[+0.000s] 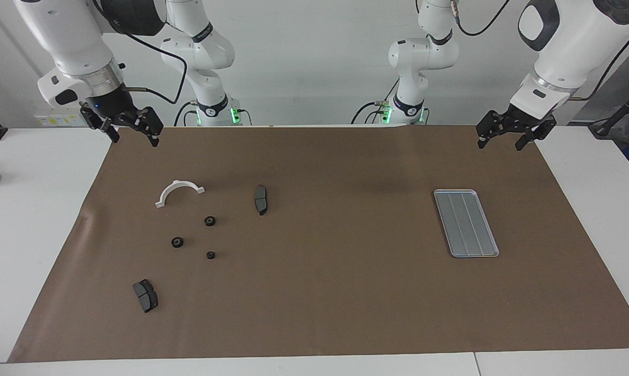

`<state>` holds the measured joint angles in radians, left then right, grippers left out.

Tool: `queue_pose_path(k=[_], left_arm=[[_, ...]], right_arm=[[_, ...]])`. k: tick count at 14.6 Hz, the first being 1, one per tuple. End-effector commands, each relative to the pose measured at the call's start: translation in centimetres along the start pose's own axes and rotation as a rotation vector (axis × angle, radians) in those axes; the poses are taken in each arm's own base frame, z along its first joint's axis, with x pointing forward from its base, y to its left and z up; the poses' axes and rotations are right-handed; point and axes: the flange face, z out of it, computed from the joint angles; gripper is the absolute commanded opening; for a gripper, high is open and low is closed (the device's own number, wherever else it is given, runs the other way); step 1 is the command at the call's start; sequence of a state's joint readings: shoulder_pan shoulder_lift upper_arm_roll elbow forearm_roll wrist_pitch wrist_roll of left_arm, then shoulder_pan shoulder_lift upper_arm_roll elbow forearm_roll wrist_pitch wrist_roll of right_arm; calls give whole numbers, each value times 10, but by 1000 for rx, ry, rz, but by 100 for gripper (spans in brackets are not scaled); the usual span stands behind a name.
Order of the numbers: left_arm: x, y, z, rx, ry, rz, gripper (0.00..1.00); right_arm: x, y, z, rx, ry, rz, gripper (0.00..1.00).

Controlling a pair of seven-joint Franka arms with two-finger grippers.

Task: Place bearing gear from tray to pile

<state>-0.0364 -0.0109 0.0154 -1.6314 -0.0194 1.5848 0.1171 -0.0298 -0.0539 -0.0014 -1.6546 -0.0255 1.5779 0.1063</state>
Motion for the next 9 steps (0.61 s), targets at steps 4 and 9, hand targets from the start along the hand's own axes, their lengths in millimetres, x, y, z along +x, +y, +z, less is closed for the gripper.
queue_pose_path(k=[4, 9], left_arm=[[-5, 4, -3, 17, 6, 2, 100], [-6, 6, -3, 17, 5, 3, 100]], right_arm=[[-8, -4, -11, -8, -19, -21, 100], [-11, -5, -16, 5, -5, -20, 100]])
